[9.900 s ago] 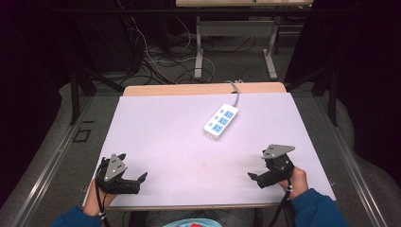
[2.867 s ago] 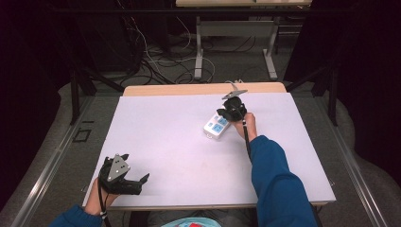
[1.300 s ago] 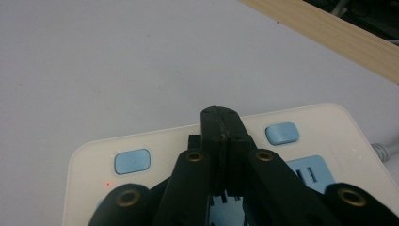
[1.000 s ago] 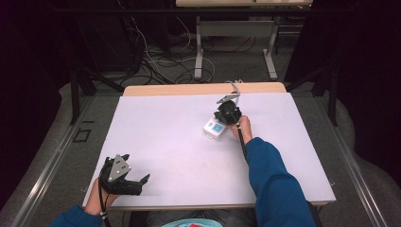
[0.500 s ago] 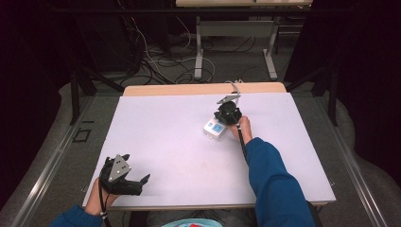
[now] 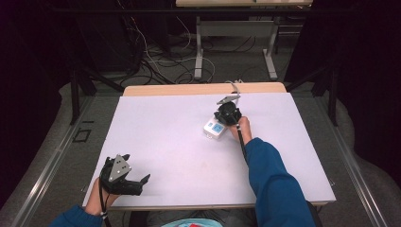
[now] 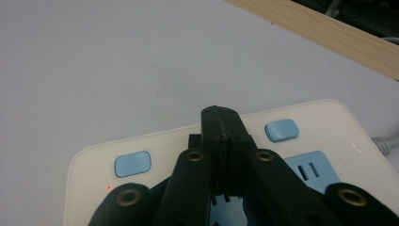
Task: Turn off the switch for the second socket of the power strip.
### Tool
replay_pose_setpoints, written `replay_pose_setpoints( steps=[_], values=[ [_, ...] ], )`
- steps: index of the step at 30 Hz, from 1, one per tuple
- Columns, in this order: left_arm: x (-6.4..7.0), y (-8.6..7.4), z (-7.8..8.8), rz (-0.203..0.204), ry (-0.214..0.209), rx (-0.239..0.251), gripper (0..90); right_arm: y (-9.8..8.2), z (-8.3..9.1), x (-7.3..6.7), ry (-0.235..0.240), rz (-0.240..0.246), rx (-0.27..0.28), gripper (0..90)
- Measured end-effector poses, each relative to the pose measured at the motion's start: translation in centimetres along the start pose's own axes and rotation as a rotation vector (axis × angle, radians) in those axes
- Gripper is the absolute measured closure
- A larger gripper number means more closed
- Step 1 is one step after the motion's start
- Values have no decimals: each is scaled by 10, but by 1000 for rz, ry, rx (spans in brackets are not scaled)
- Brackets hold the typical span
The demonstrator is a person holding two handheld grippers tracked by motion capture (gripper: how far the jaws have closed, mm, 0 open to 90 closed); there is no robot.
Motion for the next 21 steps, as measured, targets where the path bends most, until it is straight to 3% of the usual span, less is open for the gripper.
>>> replay_pose_setpoints(
  steps=[21],
  values=[
    [0,0,0,-4,-1,-1,14,0,0,0,1,4,2,900]
  ],
)
Point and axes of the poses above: each handheld gripper's, and its own axes: z roughly backward along the jaws, y roughly out of its top, x roughly to its right, the point moved 2 cm from there along -z, roughly forward along the jaws
